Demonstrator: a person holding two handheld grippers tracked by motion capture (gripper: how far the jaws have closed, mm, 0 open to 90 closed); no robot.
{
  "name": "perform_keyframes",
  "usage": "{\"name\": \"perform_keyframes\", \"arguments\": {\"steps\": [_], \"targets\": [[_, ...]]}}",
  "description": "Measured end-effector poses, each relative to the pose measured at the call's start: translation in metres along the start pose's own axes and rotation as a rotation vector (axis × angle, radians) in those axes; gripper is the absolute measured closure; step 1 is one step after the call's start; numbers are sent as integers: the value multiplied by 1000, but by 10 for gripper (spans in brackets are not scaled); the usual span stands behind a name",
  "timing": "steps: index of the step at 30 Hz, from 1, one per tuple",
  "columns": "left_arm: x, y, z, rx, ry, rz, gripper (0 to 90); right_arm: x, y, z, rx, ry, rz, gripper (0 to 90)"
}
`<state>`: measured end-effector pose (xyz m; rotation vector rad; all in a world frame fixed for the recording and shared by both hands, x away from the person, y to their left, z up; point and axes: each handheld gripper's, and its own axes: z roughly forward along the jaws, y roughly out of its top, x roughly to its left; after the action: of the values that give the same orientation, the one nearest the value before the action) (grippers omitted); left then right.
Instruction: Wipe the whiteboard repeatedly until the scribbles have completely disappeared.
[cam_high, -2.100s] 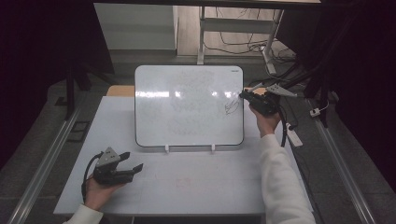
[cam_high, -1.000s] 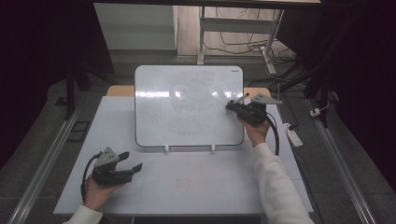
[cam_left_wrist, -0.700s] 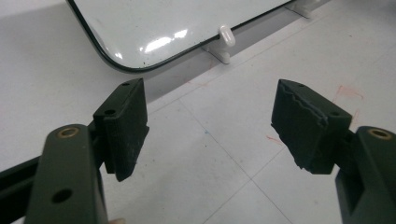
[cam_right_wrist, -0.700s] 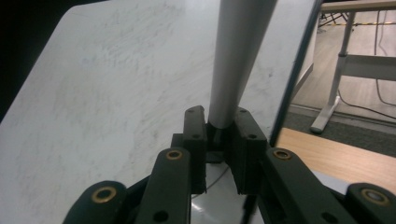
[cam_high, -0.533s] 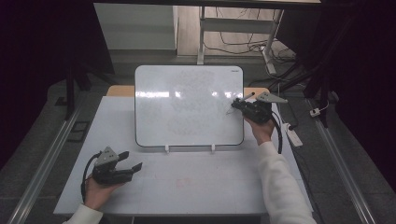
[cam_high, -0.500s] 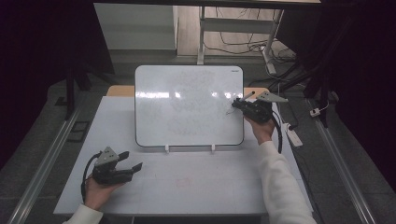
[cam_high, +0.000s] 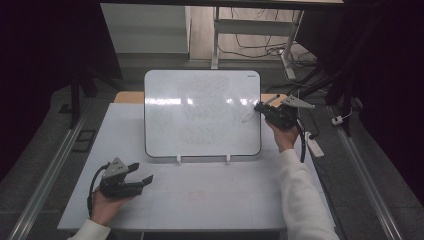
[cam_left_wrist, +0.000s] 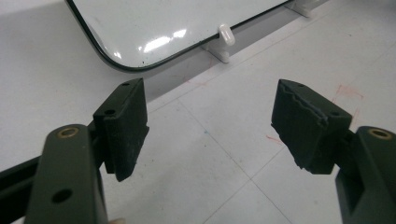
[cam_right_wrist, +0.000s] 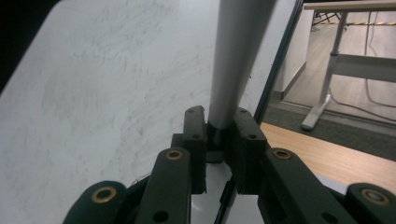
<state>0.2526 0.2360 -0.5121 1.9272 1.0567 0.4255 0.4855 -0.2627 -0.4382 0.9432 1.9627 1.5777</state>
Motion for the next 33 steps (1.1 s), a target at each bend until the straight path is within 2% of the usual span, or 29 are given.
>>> {"name": "perform_keyframes", "arguments": {"steps": [4,6,9,11,13,15,17,19,20,21,22,23,24,25,28,31,33], "targets": [[2,0,1,3,1,-5,279,9,-9,-1,47,56,-30,780],[2,0,2,8,-1,-2,279,10,-10,-3,56,56,-48,780],[0,0,2,6,-2,4,279,5,-9,-6,27,23,-17,780],[0,0,0,0,1,0,279,6,-11,-5,23,32,-3,780],[1,0,1,1,1,-4,279,13,-17,-2,43,82,0,780],[2,0,2,6,-1,-6,279,22,-22,0,70,114,-34,780],[1,0,3,9,-3,0,279,21,-21,0,70,114,-38,780],[0,0,1,4,-3,1,279,14,-17,-3,37,59,-25,780],[0,0,1,0,-1,-1,279,10,-14,-5,17,33,-3,780],[0,0,0,-1,-2,-2,279,5,-14,-6,5,39,28,780],[1,0,0,-2,1,-2,279,6,-14,-6,2,38,33,780],[1,0,0,-2,1,-6,279,10,-16,-4,15,52,24,780],[2,0,1,1,0,-7,279,18,-21,-1,41,89,3,780],[2,0,2,4,0,-5,279,31,-26,3,75,132,-45,780],[1,1,3,9,-3,1,279,31,-24,4,80,128,-57,780],[0,1,1,1,-3,3,279,16,-15,1,18,55,-5,780],[1,1,1,-1,-1,-1,279,10,-12,1,-6,47,35,780]]}}
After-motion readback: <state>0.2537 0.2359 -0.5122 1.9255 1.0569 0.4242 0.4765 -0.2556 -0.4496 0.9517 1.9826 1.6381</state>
